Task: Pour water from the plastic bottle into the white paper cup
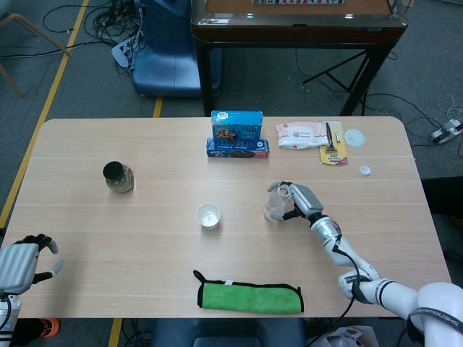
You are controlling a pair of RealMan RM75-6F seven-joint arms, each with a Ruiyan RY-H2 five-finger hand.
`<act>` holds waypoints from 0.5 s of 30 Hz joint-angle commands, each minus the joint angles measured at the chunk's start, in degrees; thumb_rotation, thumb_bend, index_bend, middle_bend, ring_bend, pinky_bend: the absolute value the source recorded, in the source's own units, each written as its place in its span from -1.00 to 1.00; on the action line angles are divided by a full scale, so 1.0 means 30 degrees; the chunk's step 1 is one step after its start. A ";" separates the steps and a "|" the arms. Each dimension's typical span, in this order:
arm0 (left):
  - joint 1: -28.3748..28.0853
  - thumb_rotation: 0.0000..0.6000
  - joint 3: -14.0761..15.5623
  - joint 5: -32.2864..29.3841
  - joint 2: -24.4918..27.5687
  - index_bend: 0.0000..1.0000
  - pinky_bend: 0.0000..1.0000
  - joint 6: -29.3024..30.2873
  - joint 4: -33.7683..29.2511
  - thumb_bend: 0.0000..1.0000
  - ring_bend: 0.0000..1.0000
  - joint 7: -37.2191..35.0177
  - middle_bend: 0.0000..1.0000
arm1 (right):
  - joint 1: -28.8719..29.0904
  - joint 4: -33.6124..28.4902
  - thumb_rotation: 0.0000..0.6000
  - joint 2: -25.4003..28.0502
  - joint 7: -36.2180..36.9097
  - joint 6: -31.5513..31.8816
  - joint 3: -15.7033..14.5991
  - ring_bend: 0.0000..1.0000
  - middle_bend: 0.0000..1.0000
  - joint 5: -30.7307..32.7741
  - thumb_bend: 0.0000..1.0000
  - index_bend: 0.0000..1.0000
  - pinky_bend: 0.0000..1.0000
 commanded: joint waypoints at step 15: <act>-0.0092 1.00 0.0144 0.0099 -0.0302 0.12 0.08 -0.0223 0.0180 -0.60 -0.19 0.0278 -0.07 | -0.1253 -0.4459 1.00 0.3765 -0.3281 0.1113 -0.0587 -0.70 -0.65 0.0031 -1.00 -0.57 -0.44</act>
